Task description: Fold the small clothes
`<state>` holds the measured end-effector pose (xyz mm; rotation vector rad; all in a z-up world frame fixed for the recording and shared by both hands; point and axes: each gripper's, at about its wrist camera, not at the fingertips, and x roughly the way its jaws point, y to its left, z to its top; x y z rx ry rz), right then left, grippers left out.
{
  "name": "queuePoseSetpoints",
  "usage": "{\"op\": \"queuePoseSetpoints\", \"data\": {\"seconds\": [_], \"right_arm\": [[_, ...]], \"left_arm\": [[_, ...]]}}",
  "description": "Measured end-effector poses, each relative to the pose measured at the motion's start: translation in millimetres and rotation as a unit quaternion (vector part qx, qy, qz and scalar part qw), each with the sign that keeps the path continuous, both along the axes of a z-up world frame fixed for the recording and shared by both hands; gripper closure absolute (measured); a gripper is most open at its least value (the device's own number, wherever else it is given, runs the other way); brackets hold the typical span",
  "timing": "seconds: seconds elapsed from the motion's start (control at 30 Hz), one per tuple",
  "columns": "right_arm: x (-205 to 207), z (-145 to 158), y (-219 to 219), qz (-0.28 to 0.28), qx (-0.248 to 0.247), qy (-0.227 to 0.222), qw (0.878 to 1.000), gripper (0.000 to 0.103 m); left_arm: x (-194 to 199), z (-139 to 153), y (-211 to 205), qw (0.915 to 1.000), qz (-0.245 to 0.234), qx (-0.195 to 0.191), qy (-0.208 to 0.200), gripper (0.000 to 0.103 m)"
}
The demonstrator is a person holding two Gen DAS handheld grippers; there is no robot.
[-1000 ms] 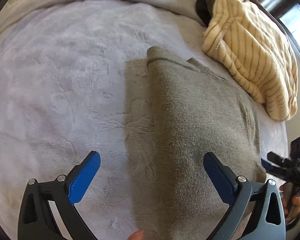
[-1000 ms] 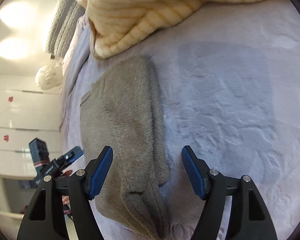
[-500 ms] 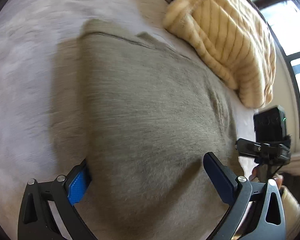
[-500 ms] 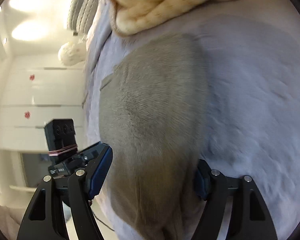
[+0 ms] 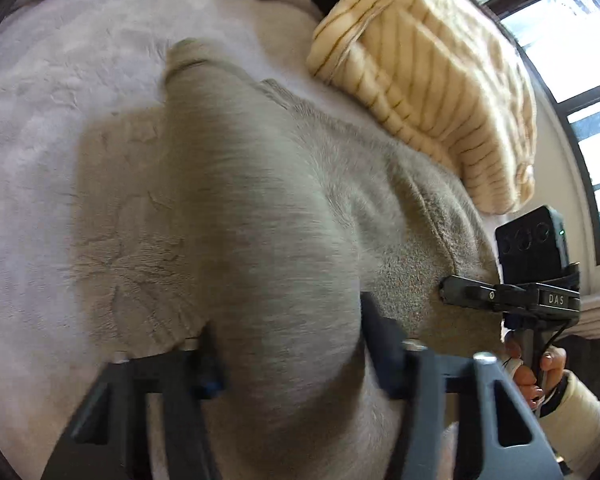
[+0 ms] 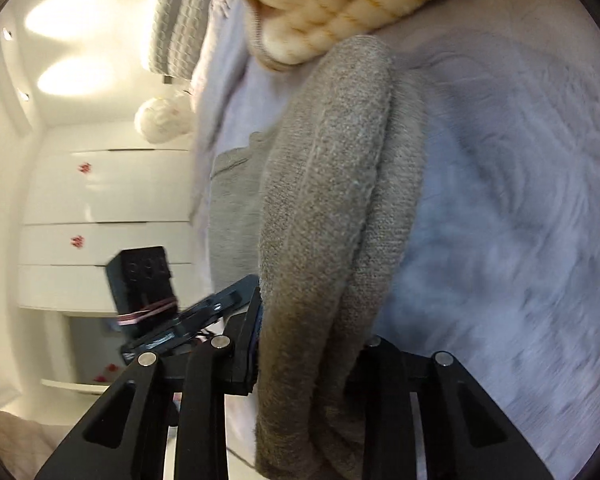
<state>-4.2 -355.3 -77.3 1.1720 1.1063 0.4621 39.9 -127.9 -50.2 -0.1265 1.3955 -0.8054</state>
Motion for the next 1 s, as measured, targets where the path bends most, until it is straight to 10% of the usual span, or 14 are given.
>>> {"op": "queuePoseSetpoints", "data": {"seconds": [0.37, 0.73, 1.0], "right_arm": [[-14, 51, 57, -0.005, 0.033, -0.010, 0.999, 0.072], [-24, 25, 193, 0.029, 0.068, 0.036, 0.997, 0.072], [1, 13, 233, 0.050, -0.059, 0.087, 0.993, 0.051]], "left_arm": [[-19, 52, 67, 0.9993, -0.005, -0.034, 0.011, 0.054], [-81, 51, 202, 0.9990, -0.002, 0.038, 0.022, 0.054], [-102, 18, 271, 0.9960, 0.046, 0.057, 0.050, 0.053]]}}
